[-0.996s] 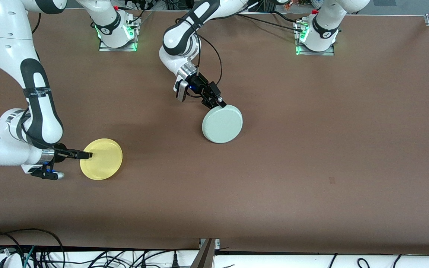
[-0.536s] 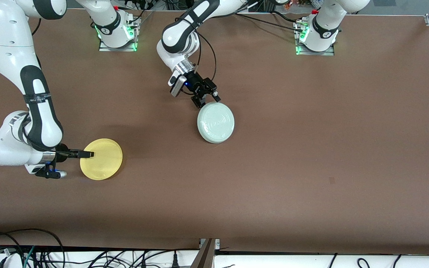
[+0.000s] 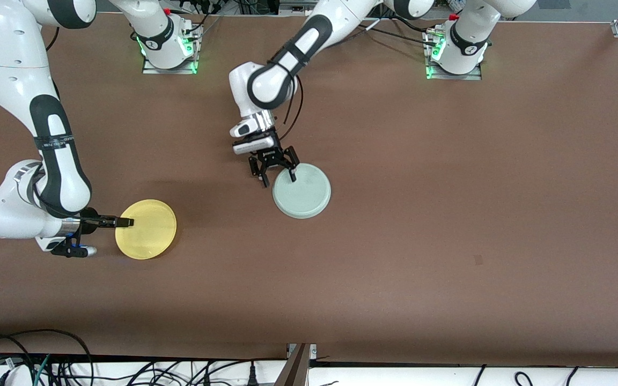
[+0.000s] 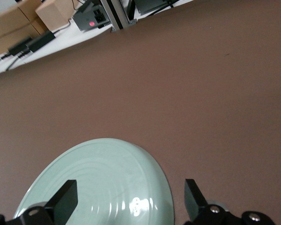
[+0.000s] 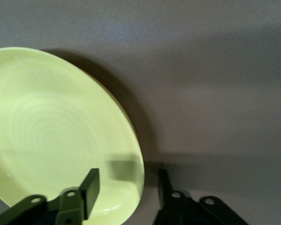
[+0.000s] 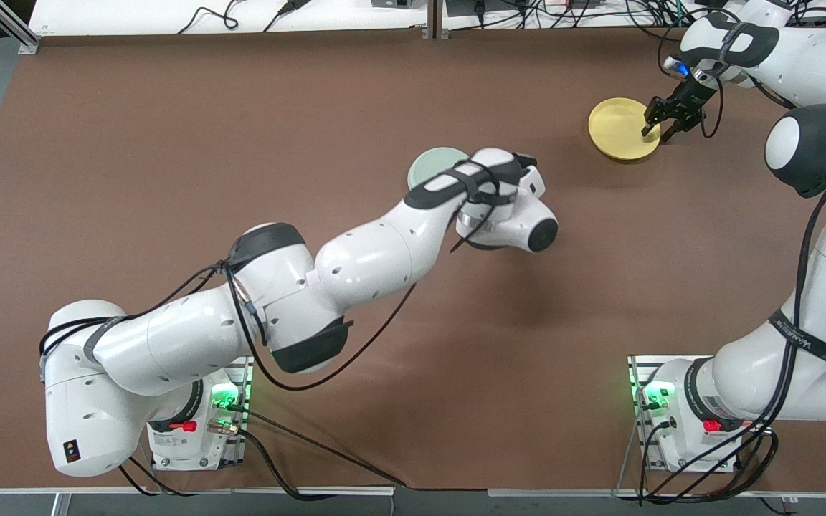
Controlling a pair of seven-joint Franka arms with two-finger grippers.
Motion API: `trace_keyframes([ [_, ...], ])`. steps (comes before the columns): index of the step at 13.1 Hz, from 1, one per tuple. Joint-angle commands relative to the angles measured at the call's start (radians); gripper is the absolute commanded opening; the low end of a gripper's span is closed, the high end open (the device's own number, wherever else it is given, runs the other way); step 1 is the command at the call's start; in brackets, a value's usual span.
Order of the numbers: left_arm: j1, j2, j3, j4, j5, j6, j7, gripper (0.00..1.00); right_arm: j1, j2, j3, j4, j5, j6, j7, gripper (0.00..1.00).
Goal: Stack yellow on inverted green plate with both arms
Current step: 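Set the green plate upside down while the right gripper grasps the yellow plate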
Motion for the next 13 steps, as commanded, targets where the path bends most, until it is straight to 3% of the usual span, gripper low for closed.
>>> trace_keyframes([
  [1,0.046,-0.044,-0.021,0.003,-0.129,0.069,-0.018,1.00,-0.006,-0.002,0.005,-0.010,0.022,0.015,-0.027,0.18],
  [3,0.084,-0.084,-0.025,0.003,-0.364,0.116,0.002,1.00,-0.006,-0.003,0.005,-0.010,0.022,0.003,-0.027,0.00],
  [8,0.213,-0.172,-0.047,0.039,-0.708,0.116,0.187,1.00,0.005,-0.028,0.008,0.015,0.022,-0.005,-0.023,0.00],
  [10,0.286,-0.227,-0.045,0.038,-0.837,0.107,0.316,1.00,0.011,-0.061,0.039,0.068,0.021,-0.070,-0.015,0.00],
  [13,0.366,-0.293,-0.047,0.036,-0.865,-0.049,0.510,1.00,0.049,-0.113,0.072,0.116,0.022,-0.135,-0.009,0.00],
])
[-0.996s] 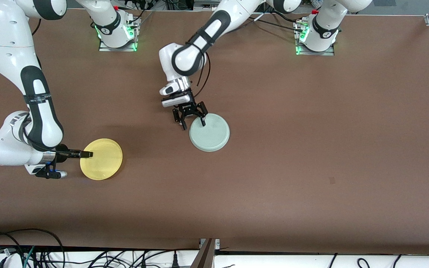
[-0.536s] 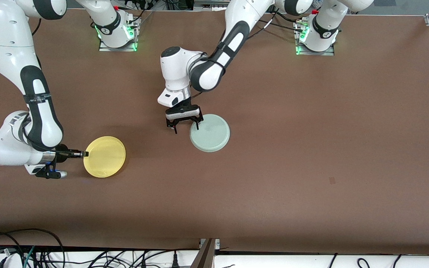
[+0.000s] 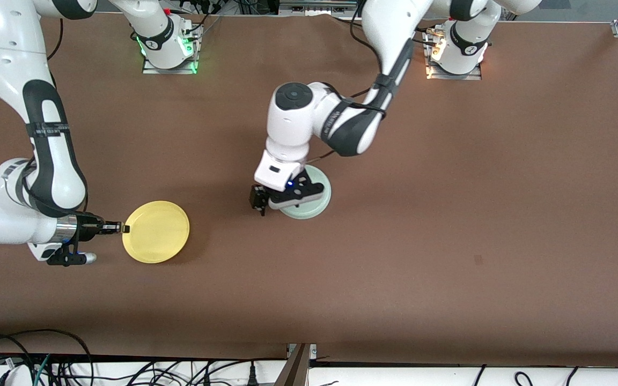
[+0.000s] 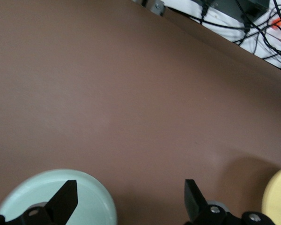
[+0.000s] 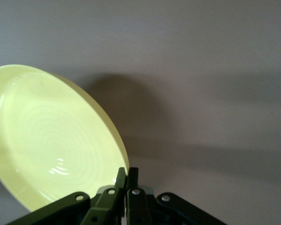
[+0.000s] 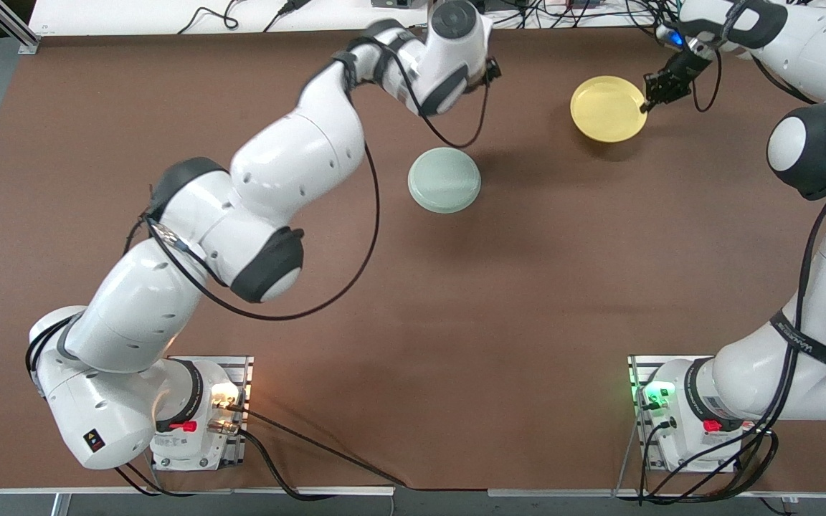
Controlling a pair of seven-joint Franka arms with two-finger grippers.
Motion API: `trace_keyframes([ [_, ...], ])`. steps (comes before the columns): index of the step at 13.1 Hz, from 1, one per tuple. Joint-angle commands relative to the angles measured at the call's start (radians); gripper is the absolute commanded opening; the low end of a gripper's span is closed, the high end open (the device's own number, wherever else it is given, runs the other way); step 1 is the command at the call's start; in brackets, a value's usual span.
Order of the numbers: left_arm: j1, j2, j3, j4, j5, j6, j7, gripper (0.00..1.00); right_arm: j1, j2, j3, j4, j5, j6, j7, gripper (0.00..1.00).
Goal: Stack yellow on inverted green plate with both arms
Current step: 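Release the green plate while the right gripper carries the yellow plate over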
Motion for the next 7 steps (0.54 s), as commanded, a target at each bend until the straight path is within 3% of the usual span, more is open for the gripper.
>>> trace_keyframes([
  [1,0.068,-0.067,-0.024,-0.015,-0.027,-0.137,0.196,1.00,0.041,-0.070,0.022,0.003,0.017,-0.067,0.031,0.00],
  [4,0.129,-0.156,-0.014,-0.029,-0.031,-0.272,0.348,1.00,0.150,-0.124,0.045,-0.014,0.017,-0.129,0.241,0.00],
  [7,0.213,-0.260,-0.017,-0.056,-0.038,-0.427,0.458,1.00,0.259,-0.161,0.097,-0.085,0.023,-0.069,0.461,0.00],
])
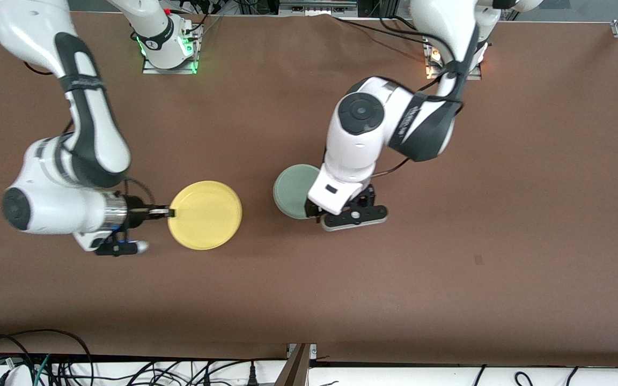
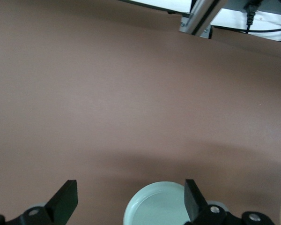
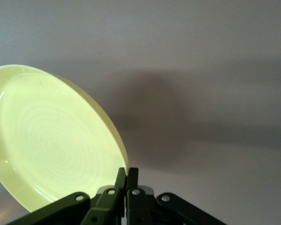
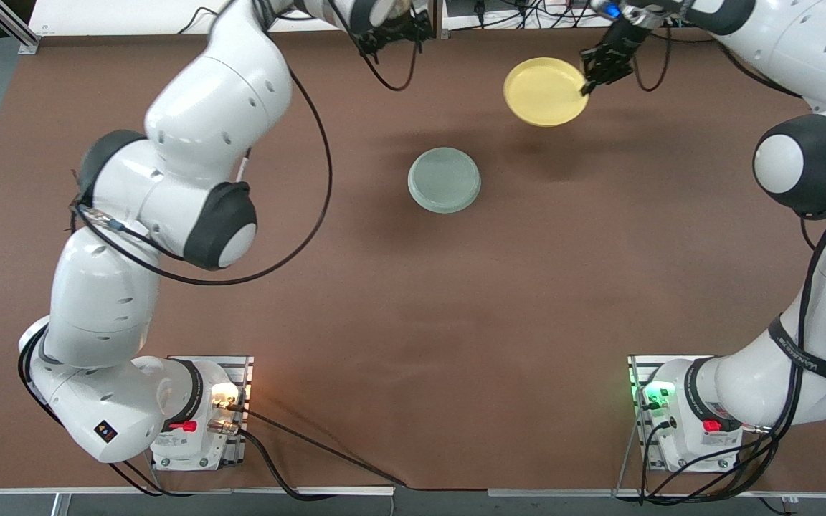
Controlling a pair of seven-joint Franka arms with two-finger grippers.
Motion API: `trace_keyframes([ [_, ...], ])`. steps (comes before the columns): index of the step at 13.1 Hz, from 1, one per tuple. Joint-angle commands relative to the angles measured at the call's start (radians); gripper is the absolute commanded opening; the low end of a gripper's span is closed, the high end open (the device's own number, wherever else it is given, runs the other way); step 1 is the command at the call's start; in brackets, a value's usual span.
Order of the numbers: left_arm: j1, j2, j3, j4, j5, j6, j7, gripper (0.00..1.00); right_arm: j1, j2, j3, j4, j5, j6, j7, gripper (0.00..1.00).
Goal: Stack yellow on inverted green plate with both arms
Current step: 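Release the green plate while the right gripper carries the yellow plate over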
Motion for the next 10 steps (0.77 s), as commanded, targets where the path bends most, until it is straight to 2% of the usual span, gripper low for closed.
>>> trace_keyframes([
  [1,0.061,-0.113,-0.012,-0.059,-0.031,-0.143,0.165,1.00,0.052,-0.070,0.069,-0.130,0.019,0.106,0.185,0.00],
  [4,0.129,-0.223,-0.005,-0.091,-0.030,-0.338,0.309,1.00,0.053,-0.118,0.221,-0.311,0.017,0.348,0.324,0.00],
  [6,0.209,-0.284,-0.005,-0.107,-0.019,-0.438,0.445,1.00,0.053,-0.128,0.312,-0.446,0.017,0.532,0.340,0.00],
  [8,0.326,-0.332,-0.008,-0.113,-0.019,-0.513,0.589,1.00,0.053,-0.133,0.324,-0.505,0.017,0.591,0.338,0.00],
  [10,0.411,-0.402,-0.012,-0.192,-0.016,-0.515,0.674,1.00,0.084,-0.121,0.324,-0.522,0.017,0.608,0.340,0.00],
])
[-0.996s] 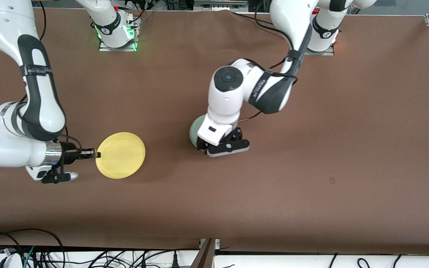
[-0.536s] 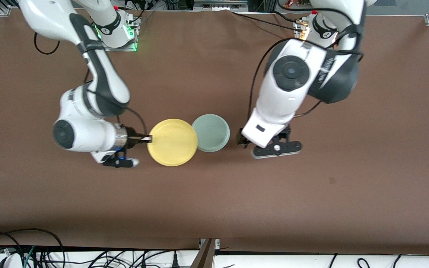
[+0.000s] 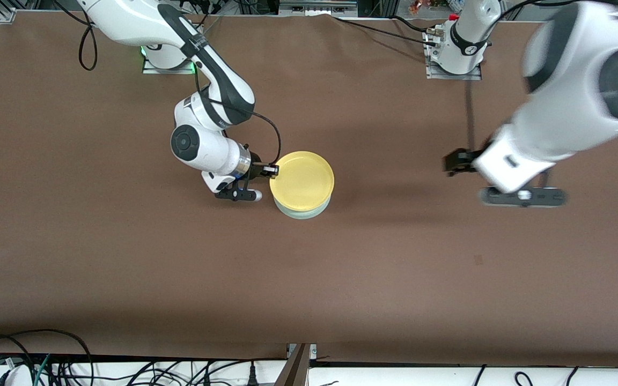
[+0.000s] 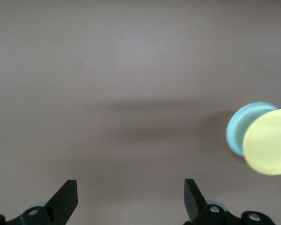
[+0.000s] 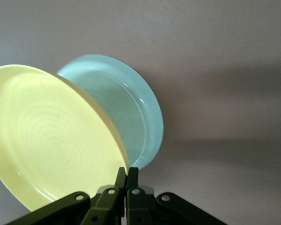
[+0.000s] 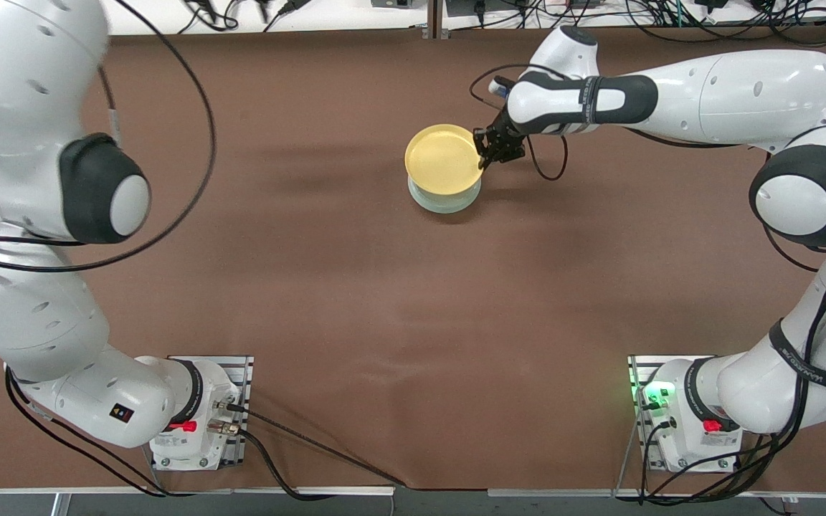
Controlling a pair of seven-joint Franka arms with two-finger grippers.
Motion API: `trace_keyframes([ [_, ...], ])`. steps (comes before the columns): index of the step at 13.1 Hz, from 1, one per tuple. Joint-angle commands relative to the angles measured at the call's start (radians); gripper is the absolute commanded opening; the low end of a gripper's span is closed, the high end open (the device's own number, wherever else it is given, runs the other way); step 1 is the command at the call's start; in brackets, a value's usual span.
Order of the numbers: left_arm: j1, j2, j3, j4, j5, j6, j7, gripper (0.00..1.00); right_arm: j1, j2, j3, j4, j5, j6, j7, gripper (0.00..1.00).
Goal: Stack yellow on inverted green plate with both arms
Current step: 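Lower the yellow plate onto the green plate while the left gripper withdraws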
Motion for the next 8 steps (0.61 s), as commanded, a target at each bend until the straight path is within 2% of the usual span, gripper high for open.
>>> trace_keyframes([
  [1,0.122,-0.146,-0.021,-0.179,-0.014,0.005,0.114,1.00,0.029,-0.038,0.001,-0.074,0.016,0.058,0.009,0.00],
  [3,0.189,-0.281,-0.049,-0.329,0.016,0.022,0.163,1.00,0.029,-0.027,0.001,-0.087,0.016,0.086,0.018,0.00],
  [5,0.243,-0.417,-0.131,-0.487,0.120,0.068,0.164,1.00,0.029,-0.018,0.001,-0.077,0.016,0.099,0.018,0.00],
  [7,0.245,-0.470,-0.140,-0.575,0.141,0.129,0.165,1.00,0.029,-0.001,-0.002,-0.077,0.013,0.113,0.009,0.00],
  [8,0.245,-0.464,-0.141,-0.579,0.139,0.146,0.165,1.00,0.029,0.011,-0.002,-0.077,0.013,0.138,0.007,0.00],
])
